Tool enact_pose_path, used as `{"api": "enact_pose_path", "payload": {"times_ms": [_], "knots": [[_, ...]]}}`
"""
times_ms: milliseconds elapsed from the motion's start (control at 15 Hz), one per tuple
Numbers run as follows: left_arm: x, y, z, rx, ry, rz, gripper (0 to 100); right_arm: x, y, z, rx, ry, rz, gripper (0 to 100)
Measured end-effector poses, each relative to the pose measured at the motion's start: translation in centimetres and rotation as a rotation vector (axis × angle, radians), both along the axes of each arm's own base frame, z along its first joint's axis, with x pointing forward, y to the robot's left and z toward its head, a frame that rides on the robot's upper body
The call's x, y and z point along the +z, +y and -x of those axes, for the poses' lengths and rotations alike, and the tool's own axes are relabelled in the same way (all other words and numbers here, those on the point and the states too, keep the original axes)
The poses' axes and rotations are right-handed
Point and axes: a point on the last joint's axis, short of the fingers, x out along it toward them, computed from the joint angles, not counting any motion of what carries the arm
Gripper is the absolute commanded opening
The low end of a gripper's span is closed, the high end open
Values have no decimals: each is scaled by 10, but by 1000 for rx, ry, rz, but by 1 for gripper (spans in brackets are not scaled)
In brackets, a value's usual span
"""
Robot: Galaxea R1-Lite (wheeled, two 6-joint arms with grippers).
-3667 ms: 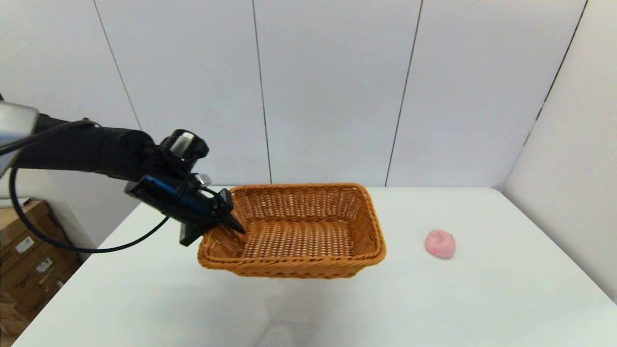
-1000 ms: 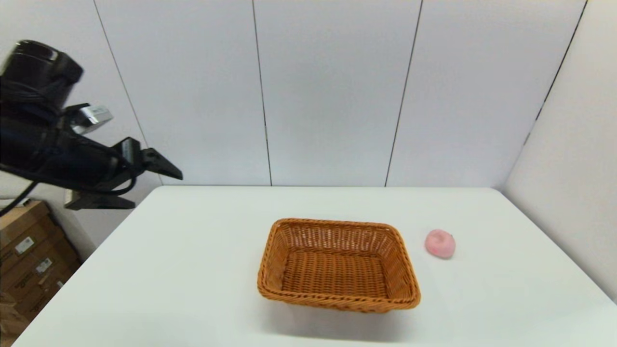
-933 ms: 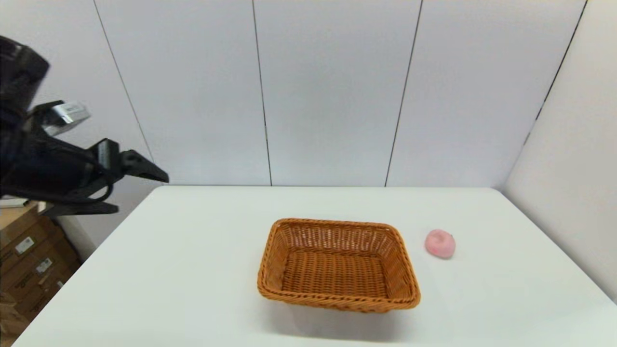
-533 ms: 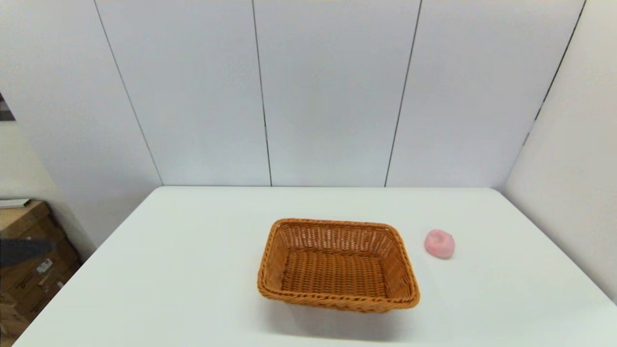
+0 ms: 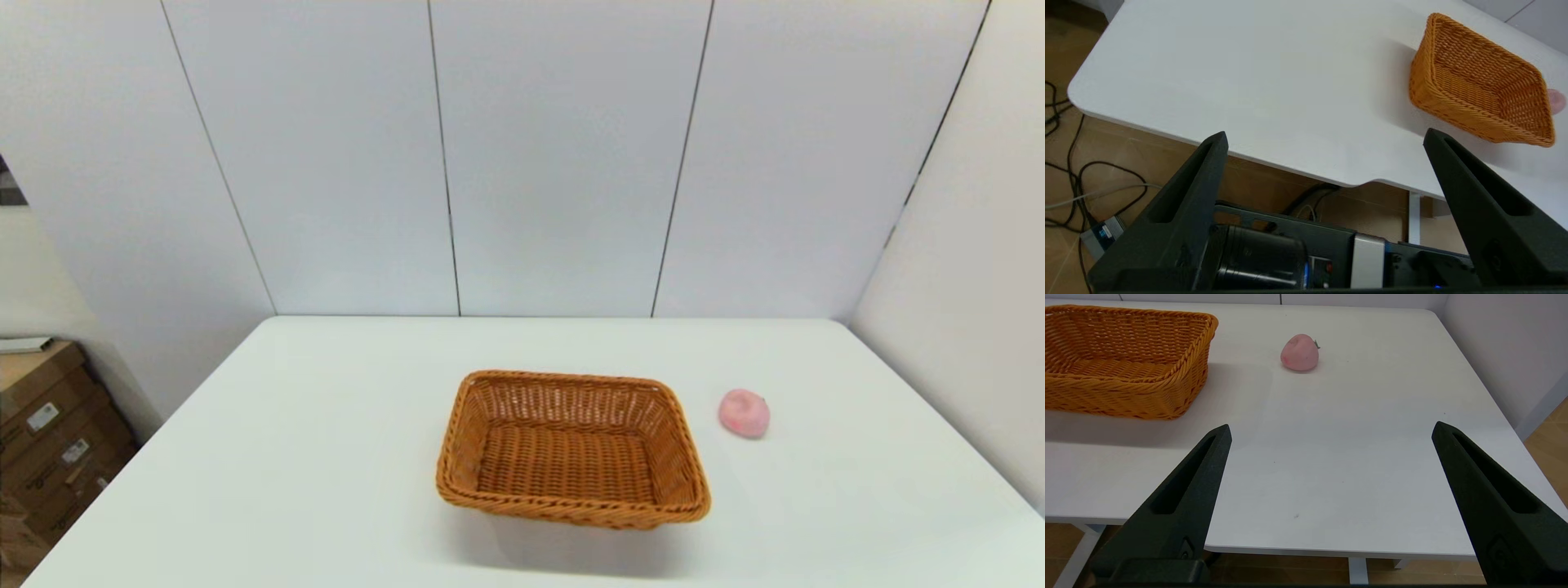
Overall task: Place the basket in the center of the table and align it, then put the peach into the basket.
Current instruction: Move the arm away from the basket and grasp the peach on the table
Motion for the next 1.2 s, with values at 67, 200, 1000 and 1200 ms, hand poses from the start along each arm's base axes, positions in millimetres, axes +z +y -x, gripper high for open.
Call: {"api": "enact_pose_path", "payload": {"times_ms": [67, 200, 1000, 1200], "knots": [[-11, -1, 4, 1, -5, -32, 100, 0, 0, 0, 0, 0, -1, 100], [-28, -1, 4, 15, -32, -93, 100, 0, 0, 0, -2, -1, -1, 100], [-111, 0, -35, -66, -339, -398, 100, 1, 0, 0, -5, -7, -6, 100], [-116, 0, -34, -78, -361, -398, 100, 3, 0, 1, -18, 2, -1, 100]]}}
